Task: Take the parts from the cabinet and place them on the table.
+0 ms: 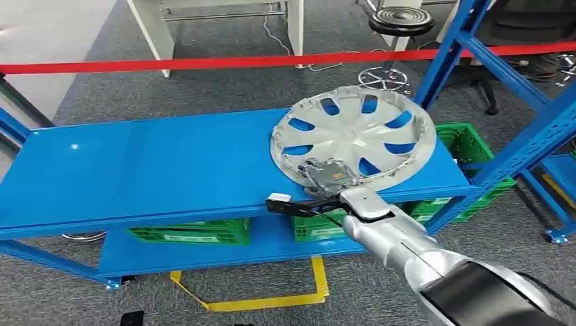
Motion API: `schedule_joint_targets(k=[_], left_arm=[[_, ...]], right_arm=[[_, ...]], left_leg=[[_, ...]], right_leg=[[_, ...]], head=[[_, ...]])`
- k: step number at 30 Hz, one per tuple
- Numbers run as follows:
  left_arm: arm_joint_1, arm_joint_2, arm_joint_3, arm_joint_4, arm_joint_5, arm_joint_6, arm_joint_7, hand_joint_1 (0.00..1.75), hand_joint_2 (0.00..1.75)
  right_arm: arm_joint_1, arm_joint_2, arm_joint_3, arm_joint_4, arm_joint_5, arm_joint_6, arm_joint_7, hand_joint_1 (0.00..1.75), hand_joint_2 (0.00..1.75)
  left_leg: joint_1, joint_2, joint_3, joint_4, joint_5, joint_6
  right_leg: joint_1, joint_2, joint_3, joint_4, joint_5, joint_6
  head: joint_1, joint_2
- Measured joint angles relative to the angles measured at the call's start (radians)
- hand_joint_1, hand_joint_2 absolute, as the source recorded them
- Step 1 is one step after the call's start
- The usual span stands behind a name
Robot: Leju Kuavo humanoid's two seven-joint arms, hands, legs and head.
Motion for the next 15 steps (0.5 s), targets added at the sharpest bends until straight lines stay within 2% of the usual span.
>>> schedule_joint_targets(k=[1,2,3,4,5,6,7,11,15], left_arm=[[-0.001,0.000,0.003,0.000,0.000,0.000,-0.002,0.00,0.00],[-0.003,0.002,0.005,0.000,0.000,0.000,-0.005,0.00,0.00],[-0.004,-0.003,0.009,0.000,0.000,0.000,-0.006,0.00,0.00],[-0.007,-0.010,0.012,0.002,0.000,-0.001,-0.007,0.00,0.00],[-0.009,-0.010,0.014,0.002,0.000,-0.001,-0.008,0.00,0.00],[-0.010,-0.010,0.018,0.002,0.000,-0.001,-0.008,0.00,0.00],[-0.004,-0.010,0.019,0.002,0.000,-0.001,-0.008,0.00,0.00],[-0.006,-0.011,0.024,0.002,0.000,-0.001,-0.008,0.00,0.00],[-0.007,-0.011,0.026,0.002,-0.001,-0.001,-0.007,0.00,0.00]], right_arm=[[-0.001,-0.005,0.007,-0.003,0.016,-0.008,0.000,1.75,1.75],[-0.002,-0.009,0.014,-0.003,0.030,-0.014,0.002,1.75,1.75],[-0.004,-0.015,0.021,-0.005,0.052,-0.019,0.008,1.75,1.75],[-0.010,-0.024,0.028,-0.006,0.075,-0.024,0.015,1.75,1.75],[-0.015,-0.033,0.034,-0.006,0.091,-0.030,0.019,1.75,1.75],[-0.019,-0.039,0.040,-0.009,0.099,-0.034,0.018,1.75,1.75],[-0.023,-0.047,0.044,-0.009,0.104,-0.034,0.017,1.75,1.75],[-0.035,-0.063,0.049,-0.020,0.108,-0.040,0.001,1.75,1.75],[-0.039,-0.072,0.053,-0.032,0.116,-0.062,-0.007,1.75,1.75]], left_leg=[[0.001,0.000,0.036,-0.082,0.053,0.002],[0.006,0.000,0.072,-0.166,0.099,-0.009],[0.011,-0.001,0.096,-0.218,0.105,-0.026],[0.010,-0.005,0.105,-0.252,0.093,-0.029],[0.007,-0.004,0.095,-0.239,0.089,0.014],[0.007,-0.005,0.093,-0.240,0.083,0.009],[0.004,-0.006,0.092,-0.241,0.083,0.010],[-0.001,-0.008,0.091,-0.240,0.081,0.013],[-0.002,-0.008,0.090,-0.240,0.080,0.017]], right_leg=[[-0.001,0.004,0.001,0.004,-0.003,0.001],[-0.005,0.005,0.001,0.012,-0.007,0.000],[0.001,0.006,-0.004,0.020,-0.015,0.005],[0.008,0.010,-0.019,0.040,-0.020,0.009],[0.011,0.010,-0.028,0.039,-0.016,0.010],[0.011,0.009,-0.029,0.039,-0.018,0.009],[0.010,0.007,-0.028,0.038,-0.018,0.009],[0.006,0.003,-0.027,0.032,-0.017,0.010],[0.005,0.003,-0.026,0.029,-0.016,0.016]], head=[[0.002,0.000],[0.001,0.000],[0.000,0.000],[-0.010,0.000],[-0.006,0.000],[-0.002,0.000],[0.003,0.000],[0.002,0.000],[0.002,0.000]])
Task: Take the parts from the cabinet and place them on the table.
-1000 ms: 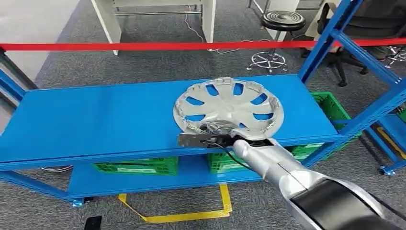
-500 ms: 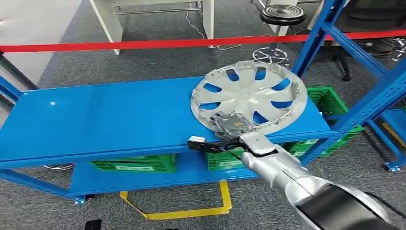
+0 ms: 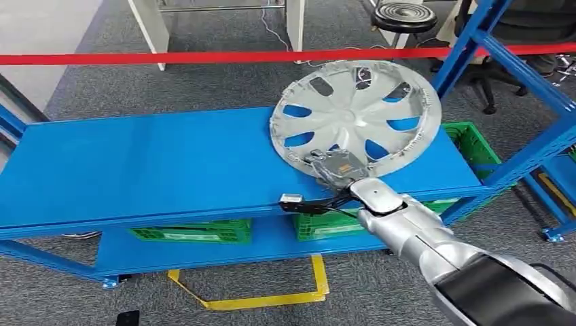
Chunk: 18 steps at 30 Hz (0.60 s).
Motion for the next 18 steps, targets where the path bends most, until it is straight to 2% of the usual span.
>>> schedule_joint_targets(k=[4,5,10,18], left_arm=[[0.000,0.000,0.007,0.000,-0.002,0.002,-0.010,0.00,0.00],[0.001,0.000,0.008,0.000,-0.004,0.008,-0.024,0.00,1.75],[0.001,0.000,0.014,0.000,-0.006,0.033,-0.085,0.00,1.75],[0.000,-0.001,0.017,0.000,-0.011,0.034,-0.089,0.00,1.75]], right_arm=[[0.000,-0.006,0.004,-0.015,0.003,-0.026,-0.007,1.75,1.75],[0.000,-0.007,0.005,-0.019,0.003,-0.031,-0.008,1.75,1.75],[0.004,-0.022,0.007,-0.041,0.008,-0.067,-0.017,1.75,1.75],[0.004,-0.033,0.007,-0.062,0.012,-0.077,-0.026,1.75,1.75]], left_leg=[[-0.001,0.000,0.000,0.000,0.000,0.001],[-0.001,0.000,0.000,0.000,0.000,0.001],[0.001,0.000,0.001,-0.001,0.000,0.001],[0.002,0.000,0.001,-0.002,0.001,0.000]], right_leg=[[0.000,0.000,0.000,0.000,0.000,0.005],[0.000,0.000,0.000,0.000,0.000,0.005],[0.001,0.000,-0.001,0.000,0.000,0.005],[0.002,0.001,-0.002,0.000,-0.001,0.005]], head=[[0.000,0.000],[-0.001,0.000],[-0.001,0.000],[-0.001,0.000]])
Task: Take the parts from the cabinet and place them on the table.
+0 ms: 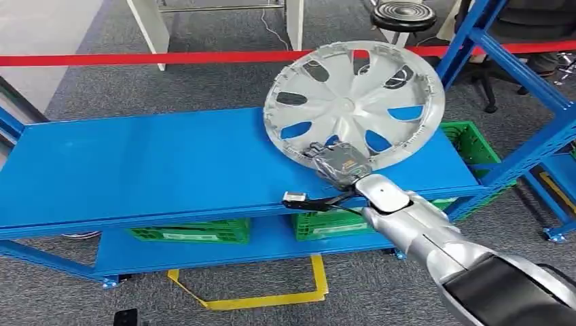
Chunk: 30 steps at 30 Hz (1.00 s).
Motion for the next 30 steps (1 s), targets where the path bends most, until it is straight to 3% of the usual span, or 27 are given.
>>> schedule_joint_targets(k=[12,21,22,24,25,26,28,29,30], left_arm=[[0.000,-0.002,0.006,0.000,0.003,-0.006,0.018,0.00,1.75],[0.000,-0.005,0.013,0.000,-0.018,-0.006,0.039,0.00,1.75],[0.000,-0.005,0.013,0.000,-0.021,-0.006,0.039,0.00,1.75],[-0.001,-0.005,0.013,0.000,-0.021,-0.010,0.040,0.00,1.75],[-0.001,-0.008,0.013,0.000,-0.022,-0.014,0.041,0.00,1.75],[-0.002,-0.008,0.013,0.000,-0.022,-0.024,0.044,0.00,1.75],[-0.003,-0.010,0.016,0.000,-0.014,-0.053,0.048,0.00,1.75],[-0.002,-0.012,0.018,0.000,-0.011,-0.060,0.050,0.00,1.75],[-0.001,-0.013,0.019,0.000,-0.010,-0.069,0.050,0.00,1.75]], right_arm=[[0.005,-0.010,-0.007,-0.035,0.011,-0.025,-0.021,1.75,1.75],[0.048,-0.019,-0.027,-0.144,0.065,-0.109,-0.023,1.75,1.75],[0.054,-0.019,-0.030,-0.161,0.066,-0.111,-0.023,1.75,1.75],[0.072,-0.024,-0.045,-0.212,0.068,-0.111,-0.023,1.75,1.75],[0.083,-0.031,-0.054,-0.235,0.068,-0.112,-0.025,1.75,1.75],[0.087,-0.033,-0.060,-0.251,0.068,-0.113,-0.030,1.75,1.75],[0.109,-0.043,-0.079,-0.297,0.063,-0.116,-0.047,1.75,1.75],[0.124,-0.048,-0.086,-0.313,0.059,-0.117,-0.056,1.75,1.75],[0.139,-0.050,-0.092,-0.325,0.053,-0.117,-0.064,1.75,1.75]], left_leg=[[0.000,0.000,0.000,0.000,0.000,0.000],[0.000,0.000,0.000,0.000,0.000,0.000],[-0.005,-0.001,-0.002,0.008,-0.001,0.011],[-0.007,0.000,0.005,-0.014,0.014,0.026],[0.005,0.005,0.019,-0.043,0.029,0.031],[0.003,0.005,0.024,-0.057,0.036,0.037],[0.003,0.006,0.021,-0.057,0.040,0.040],[0.004,0.006,0.021,-0.057,0.040,0.040],[0.006,0.006,0.021,-0.056,0.040,0.039]], right_leg=[[0.000,0.000,0.000,0.000,0.000,0.000],[0.000,0.000,0.000,0.000,0.000,0.000],[-0.006,-0.001,0.001,-0.005,0.007,0.012],[-0.006,-0.001,0.008,-0.018,0.015,0.022],[-0.007,0.000,-0.003,-0.015,0.000,0.022],[-0.006,0.000,-0.011,0.006,-0.026,0.024],[-0.011,0.001,-0.071,0.156,-0.103,0.029],[-0.014,0.001,-0.099,0.225,-0.128,0.035],[-0.018,0.001,-0.117,0.265,-0.133,0.041]], head=[[0.000,0.000],[0.000,0.000],[0.000,0.000],[-0.001,0.000],[0.000,0.000],[0.002,0.000],[0.003,0.000],[0.003,0.000],[0.003,0.000]])
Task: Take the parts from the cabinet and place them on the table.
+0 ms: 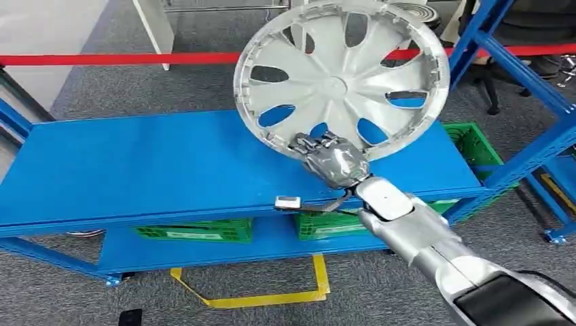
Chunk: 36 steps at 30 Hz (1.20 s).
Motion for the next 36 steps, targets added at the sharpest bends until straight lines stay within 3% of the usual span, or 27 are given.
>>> schedule_joint_targets(k=[1,2,4,5,6,9,10,11,12,14,15,16,17,19,20,21,24,25,26,27,29,30,31,32,34,35,36], left_arm=[[0.000,0.000,0.001,0.000,0.000,-0.010,0.000,0.00,1.75],[0.000,0.000,0.002,0.000,0.000,-0.018,0.000,0.00,1.75],[-0.001,-0.001,0.002,0.000,0.000,-0.027,0.000,0.00,1.75],[-0.003,0.003,0.003,0.000,0.000,-0.031,0.000,0.00,1.75],[-0.004,-0.001,0.003,0.000,0.000,-0.036,-0.001,0.00,1.75],[-0.001,0.000,0.003,0.000,-0.005,-0.045,-0.003,0.00,1.75],[0.000,0.000,0.003,0.000,-0.010,-0.046,-0.003,0.00,1.75],[-0.001,0.000,0.003,0.000,-0.013,-0.047,-0.003,0.00,1.75],[-0.001,0.000,0.003,0.000,-0.015,-0.048,-0.003,0.00,1.75],[-0.001,0.000,0.003,0.000,-0.019,-0.048,0.000,0.00,1.75],[-0.001,0.000,0.003,0.000,-0.022,-0.048,0.003,0.00,1.75],[-0.001,0.000,0.003,0.000,-0.024,-0.046,0.006,0.00,1.75],[-0.001,0.000,0.003,0.000,-0.026,-0.045,0.011,0.00,1.75],[-0.003,0.000,0.002,0.000,-0.032,-0.043,0.021,0.00,1.75],[-0.005,0.003,0.002,0.000,-0.033,-0.042,0.023,0.00,1.75],[-0.006,0.003,0.002,0.000,-0.034,-0.042,0.023,0.00,1.75],[-0.005,0.002,0.001,0.000,-0.040,-0.041,0.024,0.00,1.75],[-0.004,0.002,0.001,0.000,-0.041,-0.041,0.025,0.00,1.75],[-0.006,0.003,0.001,0.000,-0.042,-0.040,0.025,0.00,1.75],[-0.007,0.003,0.001,0.000,-0.042,-0.040,0.025,0.00,1.75],[-0.005,0.000,0.001,0.000,-0.043,-0.042,0.026,0.00,1.75],[-0.005,0.000,0.001,0.000,-0.044,-0.042,0.026,0.00,1.75],[-0.005,0.000,0.001,0.000,-0.047,-0.042,0.026,0.00,1.75],[-0.005,0.000,0.001,0.000,-0.053,-0.043,0.026,0.00,1.75],[-0.005,-0.002,0.000,0.000,-0.054,-0.045,0.026,0.00,1.75],[-0.005,-0.002,0.000,0.000,-0.057,-0.046,0.025,0.00,1.75],[-0.005,-0.002,0.000,0.000,-0.061,-0.048,0.023,0.00,1.75]], right_arm=[[0.013,-0.002,-0.005,-0.011,-0.009,0.000,-0.010,1.75,1.75],[0.023,-0.003,-0.010,-0.024,-0.019,0.000,-0.018,1.75,1.75],[0.030,-0.003,-0.020,-0.045,-0.030,0.001,-0.024,1.75,1.75],[0.029,-0.003,-0.024,-0.050,-0.035,0.002,-0.025,1.75,1.75],[0.031,-0.003,-0.027,-0.060,-0.039,0.003,-0.030,1.75,1.75],[0.052,-0.007,-0.034,-0.081,-0.066,0.006,-0.048,1.75,1.75],[0.058,-0.007,-0.036,-0.089,-0.076,0.006,-0.053,1.75,1.75],[0.066,-0.007,-0.039,-0.100,-0.087,0.006,-0.055,1.75,1.75],[0.072,-0.007,-0.045,-0.111,-0.091,0.006,-0.056,1.75,1.75],[0.083,-0.008,-0.050,-0.120,-0.098,0.007,-0.063,1.75,1.75],[0.092,-0.009,-0.052,-0.126,-0.103,0.008,-0.066,1.75,1.75],[0.101,-0.010,-0.053,-0.134,-0.107,0.008,-0.069,1.75,1.75],[0.110,-0.011,-0.054,-0.143,-0.109,0.010,-0.070,1.75,1.75],[0.124,-0.016,-0.056,-0.159,-0.116,0.012,-0.070,1.75,1.75],[0.130,-0.018,-0.059,-0.168,-0.119,0.013,-0.070,1.75,1.75],[0.133,-0.020,-0.063,-0.176,-0.123,0.014,-0.069,1.75,1.75],[0.147,-0.026,-0.069,-0.193,-0.127,0.019,-0.073,1.75,1.75],[0.156,-0.031,-0.071,-0.200,-0.130,0.021,-0.074,1.75,1.75],[0.163,-0.036,-0.073,-0.205,-0.134,0.022,-0.076,1.75,1.75],[0.166,-0.040,-0.075,-0.208,-0.134,0.023,-0.076,1.75,1.75],[0.171,-0.045,-0.076,-0.213,-0.134,0.024,-0.077,1.75,1.75],[0.176,-0.048,-0.077,-0.215,-0.135,0.024,-0.078,1.75,1.75],[0.184,-0.051,-0.077,-0.218,-0.136,0.025,-0.079,1.75,1.75],[0.196,-0.057,-0.077,-0.225,-0.137,0.025,-0.081,1.75,1.75],[0.215,-0.064,-0.078,-0.240,-0.141,0.025,-0.082,1.75,1.75],[0.223,-0.066,-0.079,-0.250,-0.143,0.026,-0.082,1.75,1.75],[0.230,-0.068,-0.081,-0.263,-0.145,0.029,-0.082,1.75,1.75]], left_leg=[[0.004,0.000,-0.001,0.003,0.000,-0.003],[0.009,0.000,-0.004,0.007,-0.002,-0.010],[0.021,-0.001,-0.013,0.030,-0.011,-0.031],[0.020,-0.002,-0.024,0.037,-0.013,-0.043],[0.014,-0.003,-0.032,0.052,-0.015,-0.052],[0.017,-0.006,-0.038,0.056,0.000,-0.070],[0.020,-0.005,-0.042,0.062,-0.013,-0.072],[0.019,-0.002,-0.053,0.089,-0.050,-0.071],[0.017,-0.003,-0.070,0.144,-0.096,-0.069],[0.012,-0.003,-0.116,0.303,-0.184,-0.065],[0.008,-0.003,-0.123,0.353,-0.203,-0.060],[0.004,-0.003,-0.111,0.355,-0.197,-0.054],[-0.003,-0.003,-0.082,0.319,-0.173,-0.042],[-0.020,-0.003,0.016,0.163,-0.110,-0.011],[-0.030,-0.003,0.054,0.091,-0.115,0.011],[-0.029,-0.003,0.068,0.066,-0.115,0.010],[-0.042,-0.004,0.060,0.053,-0.098,0.010],[-0.031,-0.002,0.059,0.030,-0.079,0.010],[-0.029,0.002,0.054,0.022,-0.065,0.011],[-0.028,0.002,0.042,0.021,-0.054,0.020],[-0.029,0.002,0.017,0.022,-0.036,0.020],[-0.029,0.003,0.004,0.023,-0.027,0.020],[-0.028,0.003,-0.010,0.025,-0.017,0.018],[-0.027,0.003,-0.024,0.028,-0.008,0.016],[-0.023,0.002,-0.049,0.038,0.004,0.009],[-0.024,0.002,-0.059,0.048,0.008,0.003],[-0.028,0.001,-0.071,0.055,0.012,-0.004]], right_leg=[[-0.005,0.000,0.007,-0.010,0.022,0.007],[-0.012,-0.001,0.033,-0.060,0.059,0.015],[-0.031,-0.007,0.125,-0.236,0.133,0.037],[-0.023,-0.002,0.141,-0.252,0.096,0.047],[-0.019,0.007,0.143,-0.243,0.114,0.023],[-0.018,0.005,0.123,-0.228,0.110,0.007],[-0.021,0.004,0.118,-0.231,0.116,-0.009],[-0.019,0.002,0.112,-0.231,0.121,-0.023],[-0.017,0.001,0.106,-0.231,0.125,-0.029],[-0.006,-0.001,0.091,-0.231,0.136,-0.045],[0.001,-0.002,0.084,-0.230,0.141,-0.051],[0.007,-0.002,0.077,-0.230,0.146,-0.055],[0.012,-0.002,0.071,-0.230,0.152,-0.057],[0.022,-0.001,0.062,-0.231,0.161,-0.059],[0.021,-0.003,0.060,-0.231,0.166,-0.059],[0.025,-0.005,0.055,-0.231,0.173,-0.054],[0.014,-0.008,0.050,-0.244,0.199,-0.035],[0.020,-0.007,0.047,-0.246,0.200,-0.027],[0.017,-0.004,0.038,-0.236,0.167,-0.023],[0.017,-0.003,0.020,-0.195,0.113,-0.020],[0.014,-0.004,-0.009,-0.058,0.011,-0.013],[0.014,-0.004,-0.018,0.000,-0.009,-0.009],[0.013,-0.004,-0.014,0.030,0.003,-0.006],[0.009,-0.004,0.012,0.016,0.041,-0.002],[0.005,-0.005,0.105,-0.105,0.109,0.002],[0.003,-0.005,0.165,-0.198,0.102,0.004],[0.009,-0.004,0.213,-0.258,0.072,0.003]], head=[[0.000,0.000],[0.000,0.000],[0.001,0.000],[0.006,0.000],[0.008,0.000],[0.007,0.000],[0.006,0.000],[0.000,0.000],[0.001,0.000],[-0.002,0.000],[-0.002,0.000],[-0.002,0.000],[-0.002,0.000],[-0.002,0.000],[0.000,0.000],[0.002,0.000],[-0.002,0.000],[0.000,0.000],[0.000,0.000],[0.006,0.000],[0.005,0.000],[0.006,0.000],[0.006,0.000],[0.006,0.000],[0.006,0.000],[0.006,0.000],[0.008,0.000]])
